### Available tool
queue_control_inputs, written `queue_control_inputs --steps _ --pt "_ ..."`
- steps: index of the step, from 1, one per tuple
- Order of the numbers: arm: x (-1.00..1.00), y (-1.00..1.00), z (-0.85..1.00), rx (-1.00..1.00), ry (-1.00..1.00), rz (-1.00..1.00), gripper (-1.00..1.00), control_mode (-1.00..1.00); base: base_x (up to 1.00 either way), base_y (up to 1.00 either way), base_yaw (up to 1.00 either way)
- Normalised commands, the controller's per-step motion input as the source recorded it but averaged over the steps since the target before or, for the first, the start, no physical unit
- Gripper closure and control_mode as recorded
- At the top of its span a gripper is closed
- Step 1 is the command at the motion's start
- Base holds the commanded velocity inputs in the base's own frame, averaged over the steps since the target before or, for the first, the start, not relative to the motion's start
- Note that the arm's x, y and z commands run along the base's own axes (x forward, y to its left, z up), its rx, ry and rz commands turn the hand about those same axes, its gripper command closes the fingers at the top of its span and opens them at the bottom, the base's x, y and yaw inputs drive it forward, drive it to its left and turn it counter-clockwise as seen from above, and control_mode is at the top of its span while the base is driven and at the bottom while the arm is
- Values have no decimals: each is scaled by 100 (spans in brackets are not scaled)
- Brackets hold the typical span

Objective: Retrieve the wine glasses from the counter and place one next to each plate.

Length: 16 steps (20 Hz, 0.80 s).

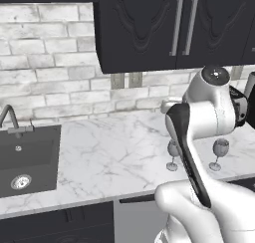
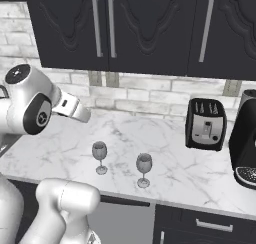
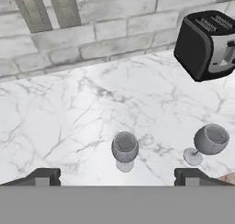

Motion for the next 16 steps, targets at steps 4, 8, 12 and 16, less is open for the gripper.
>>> queue_control_inputs --steps 4,8,12,16 --pt "-44 -26 1 15 -1 -37 -100 -100 0 0 0" --pt "-34 -31 11 27 0 -31 -100 -100 0 0 0" --pt "-22 -36 7 40 0 -21 -100 -100 0 0 0" --pt "-13 -37 1 42 1 -10 -100 -100 0 0 0"
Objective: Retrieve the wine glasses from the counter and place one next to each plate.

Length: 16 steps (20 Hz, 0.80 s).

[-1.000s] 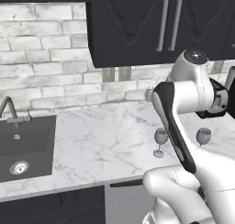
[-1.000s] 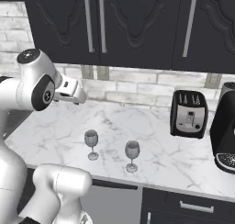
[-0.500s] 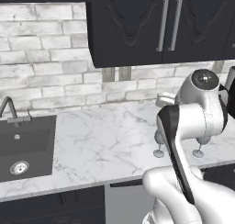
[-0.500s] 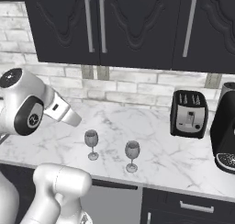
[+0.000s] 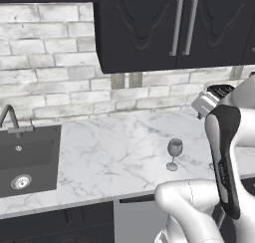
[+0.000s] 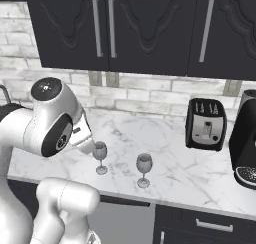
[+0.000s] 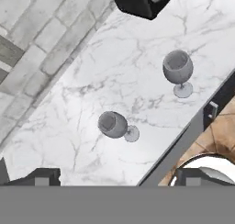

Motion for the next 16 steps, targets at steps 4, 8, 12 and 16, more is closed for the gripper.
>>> queue_control_inputs --steps 4,8,12,16 --pt "-13 -51 0 50 8 0 -100 -100 0 0 0" --pt "-3 -39 -1 42 1 0 -100 -100 0 0 0" --pt "0 -32 -14 37 0 -9 -100 -100 0 0 0" --pt "0 -38 -13 40 0 -11 -100 -100 0 0 0"
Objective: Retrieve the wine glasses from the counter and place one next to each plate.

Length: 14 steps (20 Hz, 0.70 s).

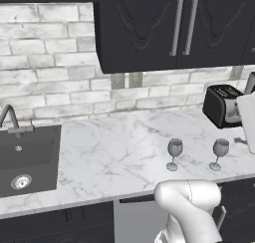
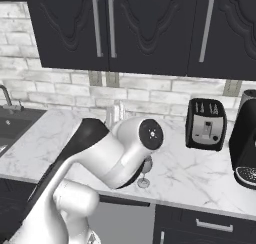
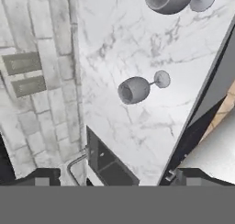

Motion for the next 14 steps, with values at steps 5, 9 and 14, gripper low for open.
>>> queue_control_inputs --steps 5,9,14 --pt "0 -28 -14 43 3 -4 -100 -100 0 0 0" --pt "0 -17 -19 43 8 0 -100 -100 0 0 0" --pt "22 -10 -18 28 20 1 -100 -100 0 0 0"
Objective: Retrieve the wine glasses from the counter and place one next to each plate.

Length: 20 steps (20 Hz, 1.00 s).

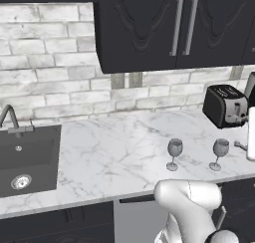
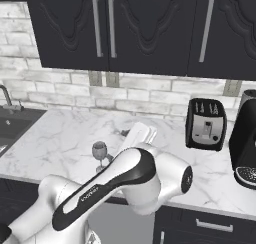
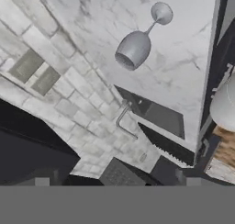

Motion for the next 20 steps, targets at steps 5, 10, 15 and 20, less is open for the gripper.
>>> queue_control_inputs --steps 5,10,15,20 --pt "23 -23 -14 18 27 8 -100 -100 0 0 0" --pt "7 -41 -15 14 25 4 -100 -100 0 0 0" --pt "10 -34 -18 12 22 1 -100 -100 0 0 0" --pt "7 -19 -29 4 5 0 -100 -100 0 0 0"
